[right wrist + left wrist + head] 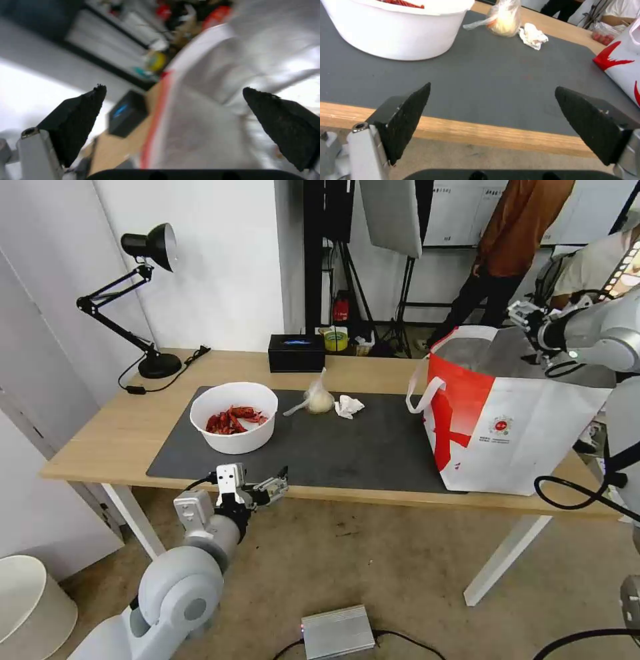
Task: Pick up the trash from the table and place it into the takeout bag.
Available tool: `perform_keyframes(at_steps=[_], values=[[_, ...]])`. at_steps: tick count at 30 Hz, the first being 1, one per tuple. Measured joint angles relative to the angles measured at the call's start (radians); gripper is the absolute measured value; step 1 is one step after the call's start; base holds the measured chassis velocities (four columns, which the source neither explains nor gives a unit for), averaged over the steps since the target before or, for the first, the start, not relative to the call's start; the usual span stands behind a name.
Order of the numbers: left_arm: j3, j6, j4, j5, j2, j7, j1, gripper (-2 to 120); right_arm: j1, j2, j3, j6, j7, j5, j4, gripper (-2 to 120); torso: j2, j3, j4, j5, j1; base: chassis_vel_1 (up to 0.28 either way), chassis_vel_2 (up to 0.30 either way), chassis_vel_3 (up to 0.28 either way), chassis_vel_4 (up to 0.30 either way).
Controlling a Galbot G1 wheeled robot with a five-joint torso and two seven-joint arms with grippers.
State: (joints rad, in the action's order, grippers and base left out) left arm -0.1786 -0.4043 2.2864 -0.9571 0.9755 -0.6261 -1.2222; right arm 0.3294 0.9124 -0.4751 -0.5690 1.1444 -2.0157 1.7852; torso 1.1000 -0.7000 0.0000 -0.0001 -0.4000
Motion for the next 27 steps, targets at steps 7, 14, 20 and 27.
perform_keyframes(at_steps=[7,14,20,27], values=[[-0.01,0.0,0.005,0.0,-0.001,0.0,-0.01,100,0.069,-0.013,0.016,0.011,-0.101,-0.001,0.132,100,0.0,0.0,-0.0001,0.0,0.0,0.0,0.0,0.0,0.0],[-0.02,0.001,0.013,0.0,-0.001,-0.001,-0.019,100,0.18,-0.031,0.069,-0.007,-0.191,0.044,0.26,100,0.0,0.0,-0.0001,0.0001,0.0,0.0,0.0,0.0,0.0],[-0.021,0.002,0.015,0.0,-0.001,-0.001,-0.019,100,0.254,-0.039,0.112,-0.02,-0.27,0.118,0.357,100,0.0,0.0,0.0001,0.0001,0.0,0.0,0.0,0.0,0.0],[-0.008,0.004,0.006,0.0,-0.001,0.005,-0.004,100,0.422,-0.094,0.116,-0.052,-0.365,0.325,0.457,100,0.0,0.0,0.0001,0.0001,0.0,0.0,0.0,0.0,0.0]])
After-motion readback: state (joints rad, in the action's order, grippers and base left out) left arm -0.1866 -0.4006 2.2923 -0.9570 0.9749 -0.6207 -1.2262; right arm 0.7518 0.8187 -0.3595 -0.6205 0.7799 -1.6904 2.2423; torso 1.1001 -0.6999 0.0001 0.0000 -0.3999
